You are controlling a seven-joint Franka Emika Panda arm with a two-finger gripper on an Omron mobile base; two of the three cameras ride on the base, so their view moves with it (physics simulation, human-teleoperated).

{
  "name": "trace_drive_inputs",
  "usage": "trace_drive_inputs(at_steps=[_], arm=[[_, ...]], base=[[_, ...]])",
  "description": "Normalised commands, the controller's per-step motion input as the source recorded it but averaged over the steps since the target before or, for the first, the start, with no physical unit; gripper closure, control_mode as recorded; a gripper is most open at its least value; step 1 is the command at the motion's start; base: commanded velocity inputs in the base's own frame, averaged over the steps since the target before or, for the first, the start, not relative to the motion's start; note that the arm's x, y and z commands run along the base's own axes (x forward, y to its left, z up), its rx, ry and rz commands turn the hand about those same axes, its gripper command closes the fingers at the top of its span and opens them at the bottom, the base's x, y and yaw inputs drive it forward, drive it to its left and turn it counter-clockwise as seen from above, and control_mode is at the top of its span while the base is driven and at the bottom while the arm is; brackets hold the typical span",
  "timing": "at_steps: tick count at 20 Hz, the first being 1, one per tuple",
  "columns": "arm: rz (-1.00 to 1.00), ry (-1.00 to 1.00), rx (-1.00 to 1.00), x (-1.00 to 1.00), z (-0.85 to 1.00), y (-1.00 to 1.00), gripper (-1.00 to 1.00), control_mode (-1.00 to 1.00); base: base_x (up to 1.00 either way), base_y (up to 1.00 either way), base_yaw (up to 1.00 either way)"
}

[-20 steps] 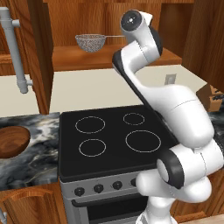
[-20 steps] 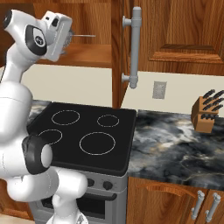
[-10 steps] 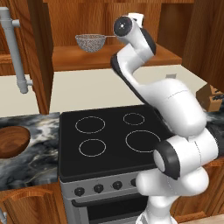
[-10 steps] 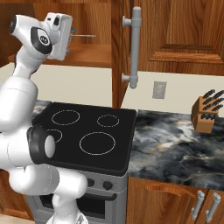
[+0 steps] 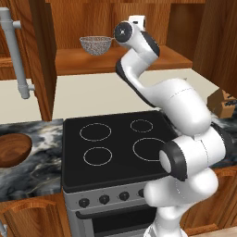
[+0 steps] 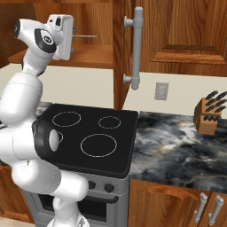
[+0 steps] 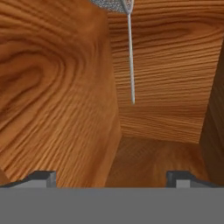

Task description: Open the cabinet and setup a tea strainer by placing it in the bowl upright.

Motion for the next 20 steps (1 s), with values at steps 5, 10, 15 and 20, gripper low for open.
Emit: trace_drive_inputs(at_steps=[5,10,15,20], arm=[[0.0,0.04,-0.03,0.27,-0.03,0.08,-1.0,-1.0],[-0.01,0.0,0.05,0.24,-0.06,0.0,-1.0,-1.0],[0.0,0.01,0.1,0.21,0.0,0.0,-1.0,-1.0],[0.0,0.0,0.09,0.22,0.0,0.0,-1.0,-1.0]], base=[[0.0,0.0,0.0],[0.0,0.0,0.0],[0.0,0.0,0.0],[0.0,0.0,0.0]])
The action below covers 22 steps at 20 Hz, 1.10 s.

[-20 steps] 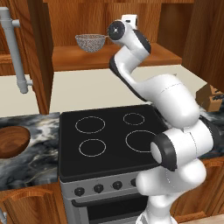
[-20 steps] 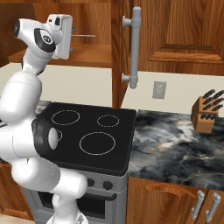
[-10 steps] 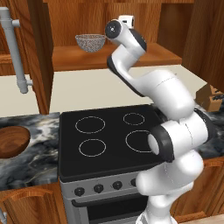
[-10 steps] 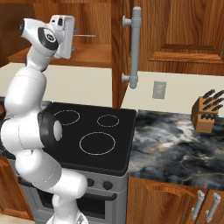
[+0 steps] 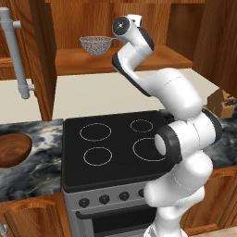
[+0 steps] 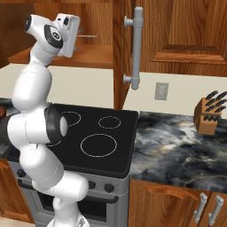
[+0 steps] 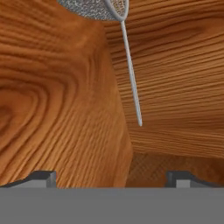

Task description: Open the cabinet and setup a tea strainer by placing it in the bowl upright.

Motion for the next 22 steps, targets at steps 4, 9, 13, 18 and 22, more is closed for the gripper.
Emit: trace_drive_inputs(at_steps=[4,9,13,18,22], arm=[[0.01,0.0,0.05,0.19,-0.01,0.0,-1.0,-1.0],[0.0,0.0,0.0,0.25,-0.08,0.0,-1.0,-1.0],[0.0,0.0,0.0,0.32,-0.04,0.0,-1.0,-1.0],[0.0,0.0,0.0,0.27,-0.05,0.0,-1.0,-1.0],[0.0,0.0,0.0,0.24,0.0,0.0,-1.0,-1.0]], base=[[0.0,0.0,0.0],[0.0,0.0,0.0],[0.0,0.0,0.0],[0.0,0.0,0.0],[0.0,0.0,0.0]])
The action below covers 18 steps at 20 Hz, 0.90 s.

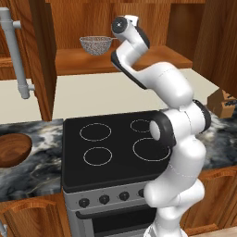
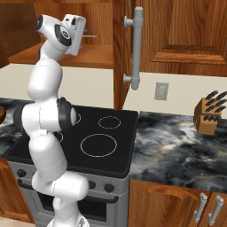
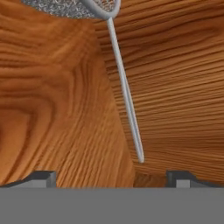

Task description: Open the cabinet and setup a tea strainer by placing it in the bowl upright.

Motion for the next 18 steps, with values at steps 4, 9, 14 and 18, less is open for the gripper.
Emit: trace_drive_inputs(at_steps=[4,9,14,18], arm=[[0.0,0.0,0.0,0.25,0.0,0.0,-1.0,-1.0],[0.0,0.0,0.0,0.31,0.0,0.0,-1.0,-1.0],[0.0,0.0,0.0,0.27,0.0,0.0,-1.0,-1.0],[0.01,0.0,0.0,0.23,0.0,0.0,-1.0,-1.0]], base=[[0.0,0.0,0.0],[0.0,0.0,0.0],[0.0,0.0,0.0],[0.0,0.0,0.0]])
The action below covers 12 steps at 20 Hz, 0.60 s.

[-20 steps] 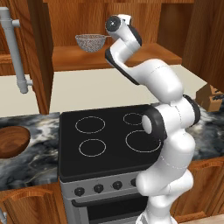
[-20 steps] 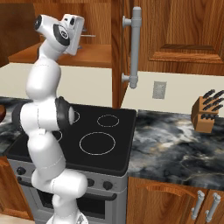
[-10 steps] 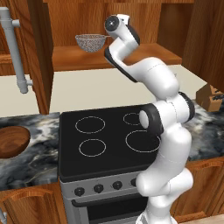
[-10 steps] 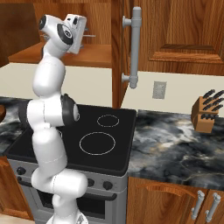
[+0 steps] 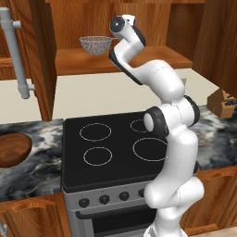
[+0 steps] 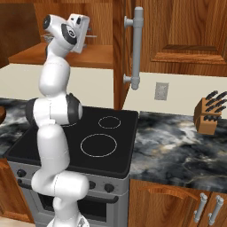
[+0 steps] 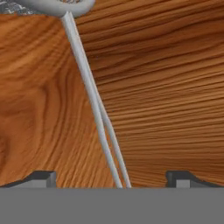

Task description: Open the cabinet and setup a tea strainer by placing it in the bowl upright.

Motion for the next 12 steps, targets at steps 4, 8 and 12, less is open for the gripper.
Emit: trace_drive_inputs(at_steps=[4,8,12], arm=[[0.02,0.0,0.0,0.26,0.0,0.0,-1.0,-1.0],[0.02,0.0,0.0,0.26,0.0,0.0,-1.0,-1.0],[0.03,0.0,0.0,0.23,0.0,0.0,-1.0,-1.0]], base=[[0.0,0.0,0.0],[0.0,0.0,0.0],[0.0,0.0,0.0]])
